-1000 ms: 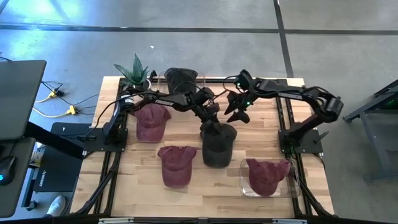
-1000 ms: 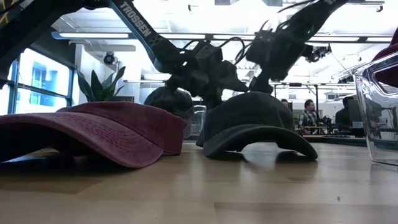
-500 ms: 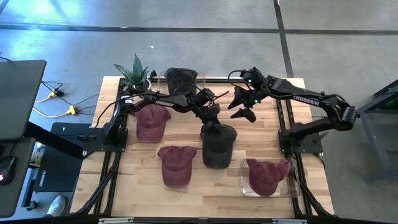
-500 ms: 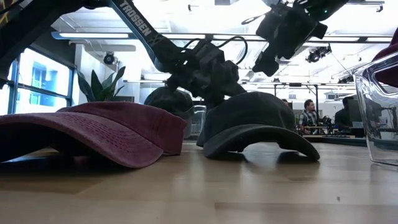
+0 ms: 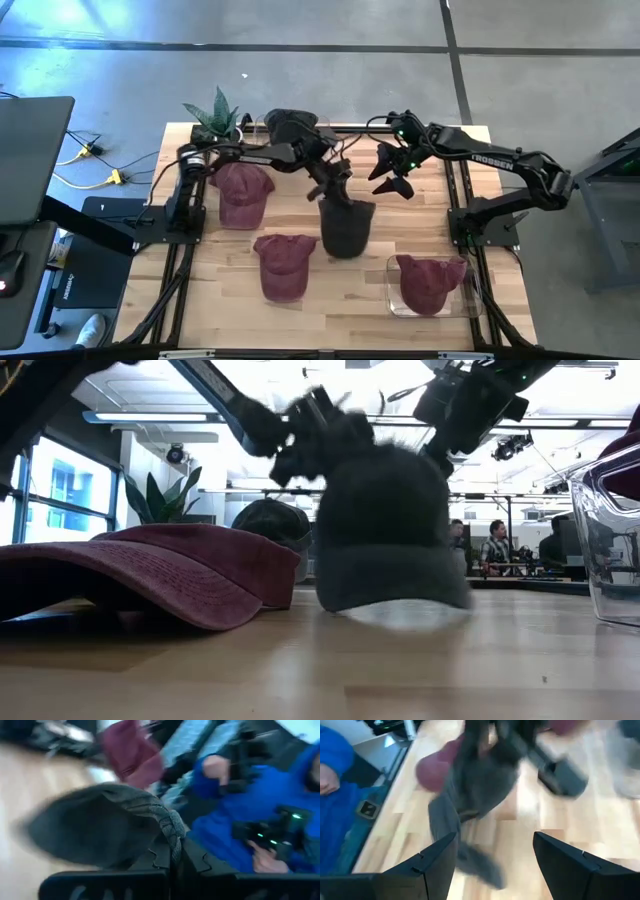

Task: Pick & Place hat
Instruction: Put the black cap into the top transparent bin

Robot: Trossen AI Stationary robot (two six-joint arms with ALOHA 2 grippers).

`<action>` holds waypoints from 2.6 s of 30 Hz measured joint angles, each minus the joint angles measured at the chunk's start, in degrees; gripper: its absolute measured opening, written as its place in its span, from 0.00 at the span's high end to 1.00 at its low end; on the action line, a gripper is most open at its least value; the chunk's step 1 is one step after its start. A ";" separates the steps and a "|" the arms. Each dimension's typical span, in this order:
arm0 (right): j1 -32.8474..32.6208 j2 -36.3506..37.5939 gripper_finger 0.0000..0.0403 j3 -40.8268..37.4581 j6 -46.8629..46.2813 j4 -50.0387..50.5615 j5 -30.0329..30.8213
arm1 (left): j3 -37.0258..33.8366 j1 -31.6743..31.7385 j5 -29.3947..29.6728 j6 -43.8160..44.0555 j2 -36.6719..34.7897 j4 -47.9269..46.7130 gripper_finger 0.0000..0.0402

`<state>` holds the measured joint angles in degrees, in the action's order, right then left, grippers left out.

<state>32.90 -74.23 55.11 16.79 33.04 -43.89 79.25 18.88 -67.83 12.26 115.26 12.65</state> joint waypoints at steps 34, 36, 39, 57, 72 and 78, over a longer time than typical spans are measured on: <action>-0.41 13.53 0.36 -22.27 -13.85 -31.30 0.44 | 2.98 38.37 11.26 -37.17 -31.86 -42.90 1.00; -0.41 13.52 0.36 -22.27 -13.85 -31.91 0.45 | 2.91 38.08 14.25 -43.53 -31.70 -45.68 1.00; -0.41 13.53 0.37 -22.27 -14.70 -33.10 0.44 | 2.91 37.61 14.84 -50.91 -31.69 -49.59 1.00; -0.41 13.52 0.36 -22.27 -16.82 -34.25 0.45 | 1.42 27.80 31.61 -69.19 -31.72 -56.13 1.00; -0.43 13.50 0.37 -22.23 -17.04 -34.38 1.00 | -2.68 27.26 29.46 -72.63 -26.23 -52.62 1.00; -0.43 13.50 0.37 -22.21 -16.99 -34.40 1.06 | -2.66 27.65 32.28 -70.69 -23.92 -50.50 1.00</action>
<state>32.47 -60.73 32.91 -0.21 -1.37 -42.83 76.60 46.52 -35.55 -58.43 91.34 -37.85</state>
